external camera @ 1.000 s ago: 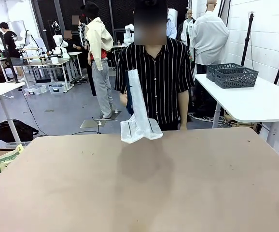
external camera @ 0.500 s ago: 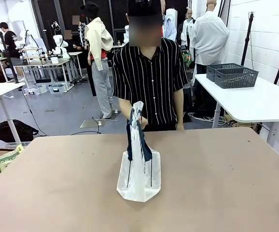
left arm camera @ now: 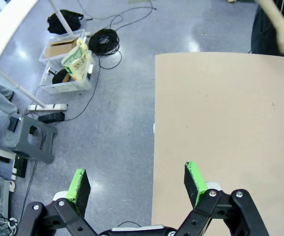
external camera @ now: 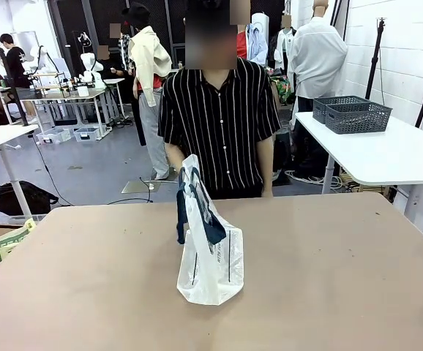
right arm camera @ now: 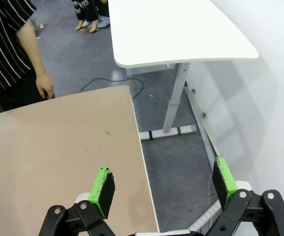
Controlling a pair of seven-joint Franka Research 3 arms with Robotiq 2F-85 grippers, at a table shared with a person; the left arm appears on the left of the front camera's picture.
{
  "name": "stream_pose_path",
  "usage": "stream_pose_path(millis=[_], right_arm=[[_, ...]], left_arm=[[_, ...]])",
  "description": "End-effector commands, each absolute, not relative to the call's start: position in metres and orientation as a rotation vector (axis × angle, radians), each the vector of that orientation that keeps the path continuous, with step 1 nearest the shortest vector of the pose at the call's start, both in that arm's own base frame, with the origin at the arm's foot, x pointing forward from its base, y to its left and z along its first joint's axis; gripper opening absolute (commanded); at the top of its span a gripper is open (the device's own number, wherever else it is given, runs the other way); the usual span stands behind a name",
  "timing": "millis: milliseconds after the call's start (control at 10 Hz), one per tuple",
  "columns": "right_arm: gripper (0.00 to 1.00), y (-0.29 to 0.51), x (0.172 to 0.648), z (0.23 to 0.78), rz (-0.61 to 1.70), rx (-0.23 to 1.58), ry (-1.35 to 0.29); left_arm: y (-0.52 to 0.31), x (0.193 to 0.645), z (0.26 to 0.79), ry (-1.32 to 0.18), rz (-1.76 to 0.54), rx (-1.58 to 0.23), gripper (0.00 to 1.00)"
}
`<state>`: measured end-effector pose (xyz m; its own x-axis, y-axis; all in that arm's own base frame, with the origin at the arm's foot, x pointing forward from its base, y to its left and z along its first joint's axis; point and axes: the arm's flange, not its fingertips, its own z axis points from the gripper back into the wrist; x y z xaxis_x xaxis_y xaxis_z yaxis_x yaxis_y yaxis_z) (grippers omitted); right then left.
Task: Transfer purchased items from the store into the shopping bag.
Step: Open the Reusable shopping bag in the center of the table.
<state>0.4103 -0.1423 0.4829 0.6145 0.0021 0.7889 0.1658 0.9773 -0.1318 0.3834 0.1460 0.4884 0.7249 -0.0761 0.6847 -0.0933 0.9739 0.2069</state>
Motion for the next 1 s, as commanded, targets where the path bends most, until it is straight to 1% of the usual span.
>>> stream_pose_path(millis=[0,700,800,900], right_arm=[[1.0,-0.144,0.411,0.481,-0.093,-0.188,-0.899],[1.0,-0.142,0.41,0.483,-0.095,-0.199,-0.906],[1.0,-0.113,0.426,0.529,-0.018,-0.186,-0.969],[1.0,-0.078,0.436,0.568,0.06,-0.173,-1.014]], left_arm=[[0.145,0.383,0.488,-0.763,0.0,0.241,1.0],[0.146,0.383,0.488,-0.762,0.01,0.234,1.0],[0.102,0.422,0.537,-0.852,-0.223,0.321,1.0],[0.061,0.459,0.575,-0.898,-0.399,0.365,1.0]])
